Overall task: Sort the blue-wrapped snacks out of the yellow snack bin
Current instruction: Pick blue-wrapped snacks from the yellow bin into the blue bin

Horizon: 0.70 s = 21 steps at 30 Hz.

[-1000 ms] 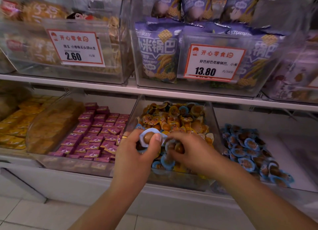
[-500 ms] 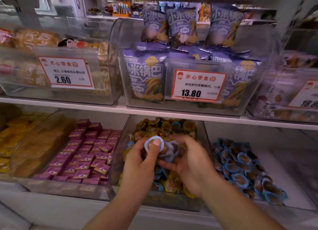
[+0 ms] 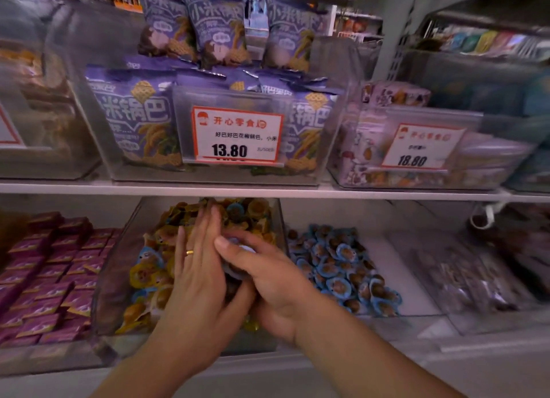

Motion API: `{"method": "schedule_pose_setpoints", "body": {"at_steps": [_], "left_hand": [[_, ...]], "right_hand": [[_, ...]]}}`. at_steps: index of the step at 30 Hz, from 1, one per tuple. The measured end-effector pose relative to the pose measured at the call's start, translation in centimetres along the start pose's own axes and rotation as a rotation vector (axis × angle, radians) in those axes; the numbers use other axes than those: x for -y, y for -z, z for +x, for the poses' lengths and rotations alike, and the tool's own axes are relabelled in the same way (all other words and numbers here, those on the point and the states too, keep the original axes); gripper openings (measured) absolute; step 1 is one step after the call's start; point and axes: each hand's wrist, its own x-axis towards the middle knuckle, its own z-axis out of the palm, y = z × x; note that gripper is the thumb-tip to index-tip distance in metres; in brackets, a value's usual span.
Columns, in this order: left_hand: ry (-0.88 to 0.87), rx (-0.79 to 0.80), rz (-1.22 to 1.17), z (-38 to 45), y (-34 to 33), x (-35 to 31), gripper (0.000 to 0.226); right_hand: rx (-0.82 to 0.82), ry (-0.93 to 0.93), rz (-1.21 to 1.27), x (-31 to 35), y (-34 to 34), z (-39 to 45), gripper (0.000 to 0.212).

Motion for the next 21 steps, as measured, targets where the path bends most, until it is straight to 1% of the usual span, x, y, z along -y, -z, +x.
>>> {"method": "schedule_pose_setpoints", "body": {"at_steps": [1,3,5,6,8,10,12,14,16,18,19,20,21], "left_hand": [[0.016,0.037,-0.060,0.0,-0.1,-0.1,0.090],[0.080,0.140,-0.232,0.0,-0.2,-0.4,0.096],[0.102,0.232,-0.352,-0.2,-0.6,-0.2,0.095],[0.088,0.250,-0.367,-0.3,-0.8,-0.1,0.093],[0.059,0.226,-0.333,-0.4,-1.0,0.6,0.084],[0.035,0.195,-0.255,-0.2,-0.8,1.4,0.067],[0.009,0.246,-0.157,-0.2,-0.5,2.3,0.051],[-0.001,0.351,-0.050,-0.6,-0.2,3.1,0.053],[-0.017,0.452,0.030,-1.2,-0.2,3.7,0.059],[-0.023,0.465,0.050,-1.6,-0.2,4.0,0.059],[-0.019,0.448,0.042,-1.6,0.0,4.3,0.057],[-0.014,0.427,0.038,-1.6,0.2,4.5,0.053],[-0.007,0.409,0.041,-1.5,0.5,4.8,0.048]], "right_hand": [[-0.036,0.041,-0.044,0.3,0.6,-0.3,0.016],[-0.093,0.105,-0.136,0.8,1.9,-0.9,0.020],[-0.124,0.141,-0.172,1.4,3.2,-1.5,0.023],[-0.140,0.153,-0.168,1.8,3.8,-1.6,0.023],[-0.191,0.179,-0.151,2.9,5.5,-1.6,0.018],[-0.285,0.200,-0.111,4.3,7.5,-1.2,0.010],[-0.429,0.215,-0.066,5.2,9.7,-0.2,0.007],[-0.542,0.174,-0.044,5.4,11.3,1.5,0.007],[-0.520,0.038,-0.014,5.2,12.3,3.3,0.015],[-0.479,-0.071,-0.055,4.7,13.1,5.1,0.032],[-0.491,-0.088,-0.138,4.5,13.5,5.8,0.040],[-0.540,-0.080,-0.244,4.3,13.7,6.3,0.045],[-0.603,-0.041,-0.334,4.2,13.9,6.6,0.045]]}}
